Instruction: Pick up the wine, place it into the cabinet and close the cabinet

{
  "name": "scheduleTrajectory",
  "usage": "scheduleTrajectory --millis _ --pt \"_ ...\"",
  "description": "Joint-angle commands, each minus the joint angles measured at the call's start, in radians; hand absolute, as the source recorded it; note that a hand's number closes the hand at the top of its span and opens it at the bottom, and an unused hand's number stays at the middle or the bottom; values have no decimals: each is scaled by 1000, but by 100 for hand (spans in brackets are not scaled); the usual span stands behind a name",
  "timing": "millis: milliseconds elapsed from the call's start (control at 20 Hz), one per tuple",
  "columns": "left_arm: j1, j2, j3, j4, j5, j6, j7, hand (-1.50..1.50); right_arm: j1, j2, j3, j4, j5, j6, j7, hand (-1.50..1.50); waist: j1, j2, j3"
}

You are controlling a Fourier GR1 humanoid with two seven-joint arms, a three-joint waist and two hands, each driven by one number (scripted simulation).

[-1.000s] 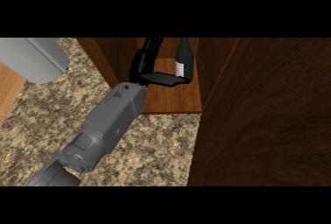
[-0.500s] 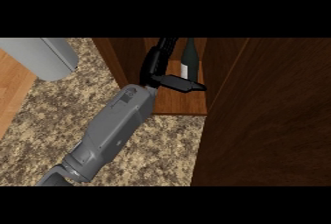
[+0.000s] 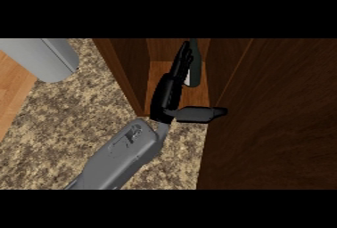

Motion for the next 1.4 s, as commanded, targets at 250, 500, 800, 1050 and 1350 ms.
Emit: scheduleTrajectory --millis 250,500,800,1050,1350 --pt "241 -20 -168 -389 -45 238 27 -150 63 32 64 -83 43 -23 -10 -150 -14 6 -1" --pt "494 -15 -267 -483 -84 223 -69 150 -40 6 38 -16 21 -40 25 -150 -10 9 -1" --pt "561 174 -299 -739 -103 171 74 150 -54 33 145 16 122 -64 21 -150 -8 9 -1" --pt "692 300 -246 -845 -54 57 -4 150 -12 24 123 -52 -61 -5 73 150 -9 10 -1" --pt "844 502 -180 -1016 11 -63 -38 150 -2 75 254 -71 -64 27 16 150 9 9 -2"
